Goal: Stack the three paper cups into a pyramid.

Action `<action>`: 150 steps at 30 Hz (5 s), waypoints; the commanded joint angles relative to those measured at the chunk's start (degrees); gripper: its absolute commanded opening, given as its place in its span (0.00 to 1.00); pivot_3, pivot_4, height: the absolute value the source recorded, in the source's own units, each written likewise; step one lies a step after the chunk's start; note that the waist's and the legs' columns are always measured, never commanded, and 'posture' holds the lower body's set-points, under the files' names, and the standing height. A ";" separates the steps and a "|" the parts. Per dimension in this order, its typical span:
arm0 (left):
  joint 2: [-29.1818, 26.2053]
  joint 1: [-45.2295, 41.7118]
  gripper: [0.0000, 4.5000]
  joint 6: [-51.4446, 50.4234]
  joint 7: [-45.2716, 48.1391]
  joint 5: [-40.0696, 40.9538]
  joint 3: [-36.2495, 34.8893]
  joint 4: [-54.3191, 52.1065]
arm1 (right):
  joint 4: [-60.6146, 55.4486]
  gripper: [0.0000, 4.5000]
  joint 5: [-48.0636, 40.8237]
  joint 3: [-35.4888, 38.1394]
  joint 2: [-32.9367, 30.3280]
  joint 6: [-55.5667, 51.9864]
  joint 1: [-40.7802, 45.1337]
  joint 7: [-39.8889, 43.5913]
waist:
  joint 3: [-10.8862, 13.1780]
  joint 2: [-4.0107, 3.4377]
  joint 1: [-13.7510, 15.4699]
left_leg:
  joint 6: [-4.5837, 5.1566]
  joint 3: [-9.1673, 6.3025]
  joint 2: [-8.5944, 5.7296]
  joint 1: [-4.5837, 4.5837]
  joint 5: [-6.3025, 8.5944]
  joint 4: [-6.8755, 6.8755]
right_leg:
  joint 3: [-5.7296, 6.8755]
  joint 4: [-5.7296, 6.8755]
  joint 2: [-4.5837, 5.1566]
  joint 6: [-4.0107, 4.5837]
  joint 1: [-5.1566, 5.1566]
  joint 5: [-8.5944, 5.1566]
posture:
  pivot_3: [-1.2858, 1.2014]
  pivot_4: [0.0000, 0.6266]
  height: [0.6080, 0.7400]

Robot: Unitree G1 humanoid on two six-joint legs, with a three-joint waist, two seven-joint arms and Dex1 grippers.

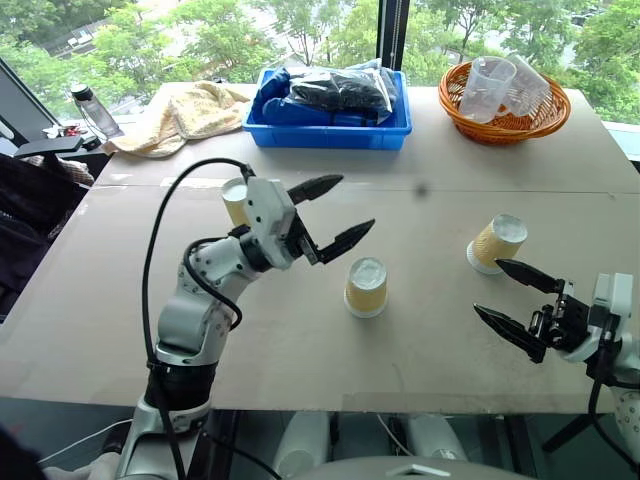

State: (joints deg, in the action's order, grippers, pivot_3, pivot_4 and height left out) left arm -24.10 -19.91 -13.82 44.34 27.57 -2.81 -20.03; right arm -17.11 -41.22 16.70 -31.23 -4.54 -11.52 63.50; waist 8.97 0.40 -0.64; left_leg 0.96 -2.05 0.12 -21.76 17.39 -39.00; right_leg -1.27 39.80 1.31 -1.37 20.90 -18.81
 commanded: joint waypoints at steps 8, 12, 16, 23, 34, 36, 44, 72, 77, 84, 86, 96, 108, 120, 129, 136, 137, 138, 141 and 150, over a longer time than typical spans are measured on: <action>-3.85 5.81 0.98 0.68 -22.31 -12.62 -14.18 9.10 | -1.29 1.00 -2.50 0.62 -0.26 -0.64 2.78 0.58 | 0.03 0.01 0.14 | 0.01 -0.02 0.00 0.03 0.01 -0.02 | 0.01 0.00 -0.01 0.00 -0.01 0.00 | 0.52 0.24 1.00; -4.06 5.04 0.98 3.28 -27.25 -15.50 -16.96 16.69 | -1.98 1.00 -3.84 0.51 0.25 -1.57 3.93 -0.33 | 0.10 0.15 0.40 | 0.01 -0.04 0.01 -0.02 0.01 -0.02 | 0.06 0.00 0.01 0.00 0.02 0.00 | 0.52 0.24 1.00; -5.06 3.59 0.98 5.91 -25.18 -17.02 -14.65 22.40 | -1.72 1.00 -3.47 0.20 0.23 -1.82 4.75 -0.18 | 0.10 0.15 0.90 | -0.01 -0.05 -0.01 -0.03 0.00 -0.02 | 0.09 -0.01 0.05 0.00 0.02 0.00 | 0.52 0.24 1.00; -6.41 -0.86 0.98 11.96 -16.80 -18.05 -9.16 30.71 | -1.32 1.00 -3.08 -0.15 0.30 -1.84 5.21 -0.12 | 0.10 0.15 1.39 | -0.19 -0.05 -0.01 -0.05 -0.11 -0.02 | 0.11 -0.01 0.05 0.00 0.03 0.00 | 0.52 0.24 1.00; -3.41 -7.43 0.98 17.77 -13.69 -17.88 -7.24 39.71 | -2.01 1.00 -2.46 -0.17 1.09 -1.04 3.59 -0.94 | 0.10 0.16 1.31 | -0.18 -0.05 -0.01 -0.06 -0.10 -0.02 | 0.13 0.01 0.04 0.00 0.05 0.00 | 0.52 0.24 1.00; -2.83 -9.40 0.98 18.21 -13.76 -18.38 -6.74 42.80 | -1.97 1.00 -2.40 -0.19 1.22 -1.03 3.62 -1.06 | 0.10 0.16 1.35 | -0.18 -0.05 -0.02 -0.08 -0.10 -0.06 | 0.14 0.01 0.04 -0.01 0.05 0.00 | 0.52 0.24 1.00; 1.73 -17.59 0.98 22.65 -12.38 -18.24 -5.74 56.92 | -1.88 1.00 -1.31 -0.91 1.51 -0.31 3.40 -1.12 | 0.11 0.18 1.31 | -0.19 -0.10 -0.04 -0.15 -0.11 -0.14 | 0.22 0.02 0.04 -0.01 0.05 0.01 | 0.52 0.24 1.00; -5.89 5.48 0.57 8.31 22.46 -6.94 11.31 17.42 | -2.90 1.00 -2.73 -0.31 2.44 -0.90 3.42 -1.90 | 0.06 0.07 0.16 | 0.01 -0.07 -0.02 -0.05 0.01 -0.11 | 0.09 0.05 0.06 0.00 0.00 0.01 | 0.52 0.24 1.00; -5.53 4.97 0.57 11.53 21.06 -10.04 11.66 21.62 | -3.19 1.00 -2.69 0.27 2.24 -0.71 2.47 -1.91 | 0.05 0.05 0.11 | 0.03 -0.08 -0.02 -0.04 0.02 -0.11 | 0.12 0.06 0.03 0.00 0.01 0.01 | 0.52 0.24 1.00; -5.44 4.86 0.95 12.32 21.28 -9.11 11.37 22.44 | -3.07 1.00 -2.52 0.48 2.00 -0.55 2.22 -1.95 | 0.04 0.02 0.06 | 0.04 -0.08 -0.02 0.01 0.02 -0.13 | 0.12 0.08 0.03 0.00 -0.04 0.01 | 0.52 0.24 1.00; -5.64 5.22 0.99 11.89 21.60 -8.68 11.09 21.97 | -2.85 1.00 -2.28 0.56 1.96 -0.39 2.28 -2.02 | 0.05 0.02 0.04 | 0.04 -0.08 -0.02 -0.03 0.02 -0.14 | 0.12 0.07 0.02 0.00 0.00 0.01 | 0.52 0.24 1.00; -9.17 6.62 0.99 4.06 21.29 1.16 4.93 6.17 | -0.56 1.00 0.25 4.59 2.32 1.95 1.50 -5.67 | 0.06 0.02 0.04 | 0.04 -0.09 -0.01 -0.07 0.02 -0.13 | 0.11 0.04 0.04 0.00 0.01 0.01 | 0.52 0.24 1.00; -18.70 -1.29 0.99 -16.18 18.86 16.65 -0.01 -7.23 | 6.97 1.00 20.61 0.72 1.58 0.61 8.09 -24.51 | 0.12 -0.12 -0.04 | 0.01 -0.06 -0.01 -0.04 0.01 -0.13 | 0.08 0.07 0.01 0.00 0.01 0.00 | 0.52 0.24 1.00; -20.54 -6.26 0.99 -19.34 18.90 18.53 -1.46 -5.78 | 10.89 1.00 22.28 -0.56 3.82 -5.64 16.22 -33.17 | 0.20 -0.12 -0.15 | -0.20 0.02 0.00 -0.10 -0.11 -0.08 | -0.02 0.03 -0.06 -0.01 0.09 0.00 | 0.52 0.24 1.00; -20.26 -4.55 0.99 -18.54 15.46 16.06 -2.19 -5.57 | 13.66 1.00 21.21 -0.90 5.31 -6.71 19.24 -33.97 | 0.20 -0.13 -0.17 | -0.20 0.04 0.00 -0.22 -0.11 -0.08 | -0.05 0.05 -0.06 0.00 0.23 0.00 | 0.52 0.24 1.00; -20.33 -3.44 0.99 -18.12 14.57 15.85 -3.16 -5.68 | 13.00 1.00 19.30 -1.04 5.83 -6.23 19.81 -32.90 | 0.20 -0.13 -0.17 | -0.20 0.04 0.00 -0.22 -0.11 -0.08 | -0.05 0.07 -0.07 0.00 0.24 0.00 | 0.52 0.24 1.00; -20.33 -3.31 0.99 -18.06 14.54 15.83 -3.25 -5.68 | 13.09 1.00 19.24 -1.02 5.78 -6.21 19.83 -32.88 | 0.20 -0.13 -0.17 | -0.20 0.04 0.00 -0.22 -0.11 -0.08 | -0.05 0.06 -0.07 0.00 0.24 0.00 | 0.52 0.24 1.00; -20.35 -3.11 0.99 -17.95 14.54 15.75 -3.33 -5.69 | 13.18 1.00 19.05 -0.96 5.80 -5.93 19.84 -32.64 | 0.20 -0.13 -0.17 | -0.20 0.04 0.00 -0.22 -0.11 -0.08 | -0.05 0.06 -0.06 0.00 0.24 0.00 | 0.52 0.24 1.00; -20.36 -2.66 1.00 -17.49 14.55 15.38 -3.66 -5.28 | 12.93 0.88 18.41 -0.84 5.90 -5.69 19.83 -32.12 | 0.20 -0.13 -0.17 | -0.20 0.05 0.00 -0.22 -0.11 -0.08 | -0.05 0.06 -0.06 0.00 0.24 0.00 | 0.52 0.24 1.00; -21.43 -0.12 1.00 -15.59 15.62 13.70 -4.54 -3.06 | 8.85 0.41 16.40 -1.19 4.96 -4.97 19.03 -29.28 | 0.21 -0.15 -0.18 | -0.20 0.05 0.00 -0.23 -0.11 -0.08 | -0.06 0.07 -0.06 0.00 0.26 0.00 | 0.52 0.24 1.00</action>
State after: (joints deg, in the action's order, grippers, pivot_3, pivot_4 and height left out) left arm -44.67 -20.15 -30.69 59.43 41.67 -4.93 -22.94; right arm -3.86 -22.96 14.50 -25.34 -10.69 7.52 32.74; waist 9.18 0.25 -0.82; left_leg 0.77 -1.99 0.13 -22.00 17.27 -39.08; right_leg -1.34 39.87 1.24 -1.38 21.17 -18.81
